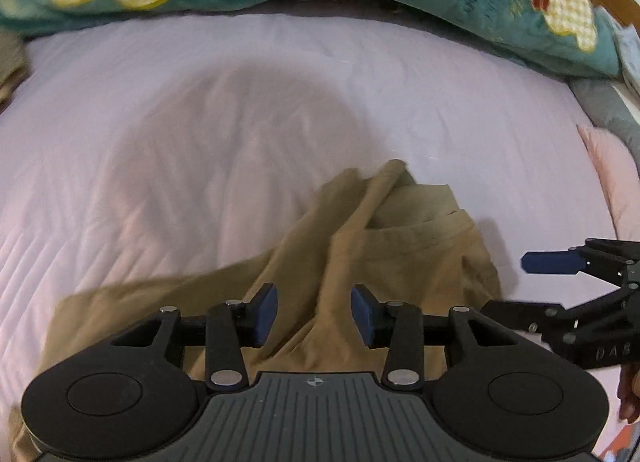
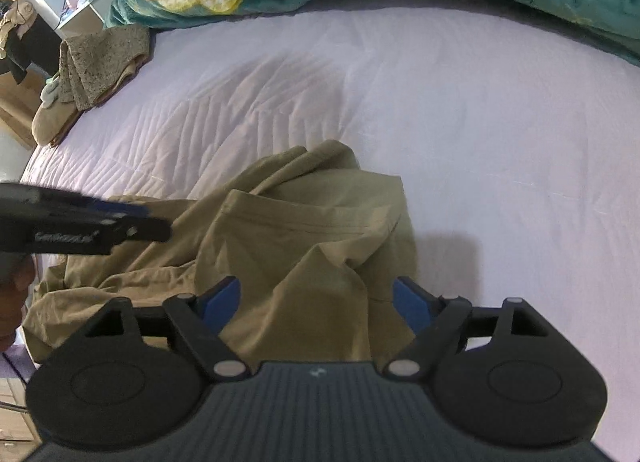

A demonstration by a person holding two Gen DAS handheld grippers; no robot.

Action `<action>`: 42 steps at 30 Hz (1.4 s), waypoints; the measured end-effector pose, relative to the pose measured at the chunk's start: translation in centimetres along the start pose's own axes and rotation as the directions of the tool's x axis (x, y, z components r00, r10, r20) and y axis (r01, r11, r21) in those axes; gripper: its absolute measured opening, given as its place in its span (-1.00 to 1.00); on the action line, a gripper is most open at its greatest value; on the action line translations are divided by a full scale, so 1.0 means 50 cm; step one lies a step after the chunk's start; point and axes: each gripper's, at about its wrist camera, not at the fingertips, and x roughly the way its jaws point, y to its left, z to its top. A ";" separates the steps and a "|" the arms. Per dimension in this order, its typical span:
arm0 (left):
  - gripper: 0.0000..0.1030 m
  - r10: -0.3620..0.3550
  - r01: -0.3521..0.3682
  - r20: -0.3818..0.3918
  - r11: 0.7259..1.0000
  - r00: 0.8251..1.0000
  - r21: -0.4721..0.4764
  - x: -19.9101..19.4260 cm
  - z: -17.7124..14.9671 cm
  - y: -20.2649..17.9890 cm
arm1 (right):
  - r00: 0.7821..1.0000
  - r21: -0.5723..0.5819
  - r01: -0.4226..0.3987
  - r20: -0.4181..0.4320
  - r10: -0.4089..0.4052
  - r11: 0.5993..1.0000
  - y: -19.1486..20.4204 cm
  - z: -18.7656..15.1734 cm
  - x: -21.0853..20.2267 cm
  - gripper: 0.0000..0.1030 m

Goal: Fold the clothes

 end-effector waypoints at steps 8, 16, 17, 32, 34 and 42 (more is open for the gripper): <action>-0.18 -0.018 0.018 -0.031 1.000 0.999 0.024 0.075 0.020 -0.031 | 0.999 0.033 -0.032 -0.032 0.033 0.999 -0.026 0.000 0.049 -0.01; -0.96 -0.028 0.031 -0.044 0.998 0.999 0.051 0.103 0.017 -0.039 | 0.995 -0.035 -0.102 -0.007 0.102 0.994 -0.022 -0.002 0.061 -0.44; -0.97 -0.030 0.033 -0.044 0.998 0.999 0.059 0.102 0.014 -0.042 | 0.995 -0.047 -0.103 -0.008 0.103 0.994 -0.021 -0.004 0.060 -0.59; -0.97 -0.084 0.081 0.033 0.994 0.996 0.071 -0.046 -0.023 -0.073 | 0.980 -0.164 -0.180 0.059 0.192 0.970 0.030 -0.039 -0.082 -0.79; -0.97 -0.093 0.090 0.047 0.993 0.995 0.075 -0.078 -0.036 -0.079 | 0.979 -0.180 -0.183 0.056 0.195 0.967 0.040 -0.055 -0.110 -0.79; -0.97 -0.163 0.151 0.096 0.981 0.982 0.122 -0.167 -0.098 -0.125 | 0.991 -0.156 -0.106 0.070 0.118 0.982 0.037 -0.115 -0.190 -0.75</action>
